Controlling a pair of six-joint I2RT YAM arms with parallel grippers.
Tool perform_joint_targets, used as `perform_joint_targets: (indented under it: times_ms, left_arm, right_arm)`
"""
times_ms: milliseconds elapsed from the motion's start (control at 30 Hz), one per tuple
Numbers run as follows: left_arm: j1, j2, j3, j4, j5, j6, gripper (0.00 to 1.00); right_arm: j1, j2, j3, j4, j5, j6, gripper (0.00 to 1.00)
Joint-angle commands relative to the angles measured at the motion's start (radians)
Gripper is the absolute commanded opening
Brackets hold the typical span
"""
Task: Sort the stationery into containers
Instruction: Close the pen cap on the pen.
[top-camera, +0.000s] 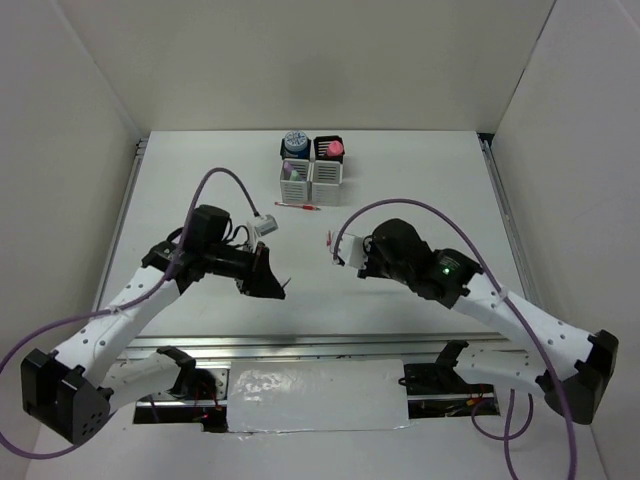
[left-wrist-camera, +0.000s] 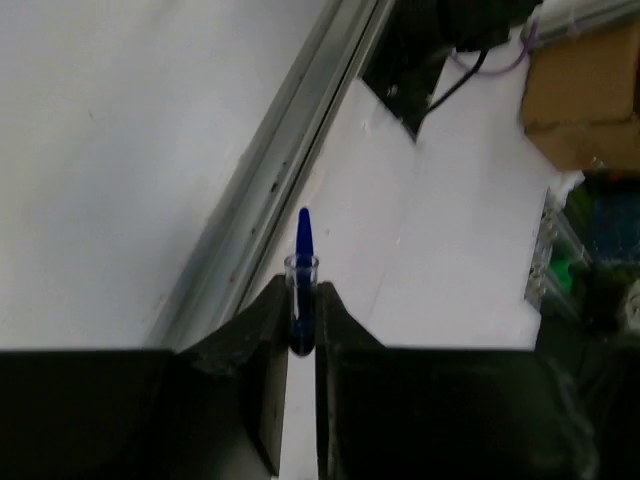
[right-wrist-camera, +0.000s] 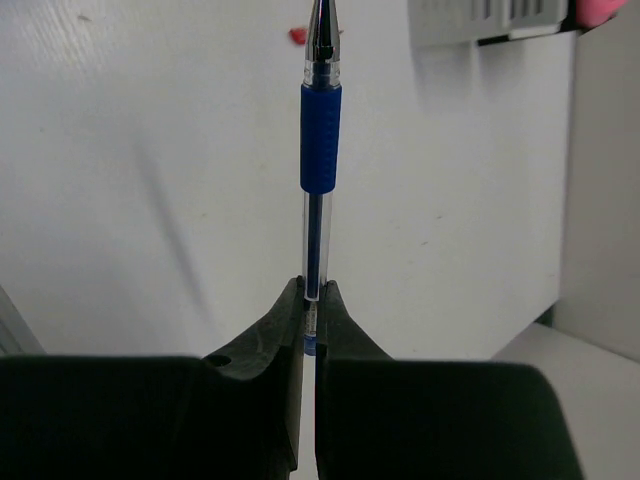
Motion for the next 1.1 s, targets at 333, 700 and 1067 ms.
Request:
perform_joint_targets:
  times_ms: [333, 700, 1067]
  left_arm:
    - [-0.054, 0.136, -0.104, 0.282, 0.296, -0.352, 0.00]
    - [-0.143, 0.173, -0.004, 0.177, 0.284, -0.237, 0.00]
    - [-0.171, 0.201, 0.028, -0.007, 0.114, -0.082, 0.00]
  right_arm:
    - [0.194, -0.360, -0.201, 0.233, 0.241, -0.239, 0.00]
    - [0.380, -0.324, -0.370, 0.407, 0.316, -0.464, 0.00]
    - [0.449, -0.328, -0.462, 0.539, 0.359, -0.558, 0.00]
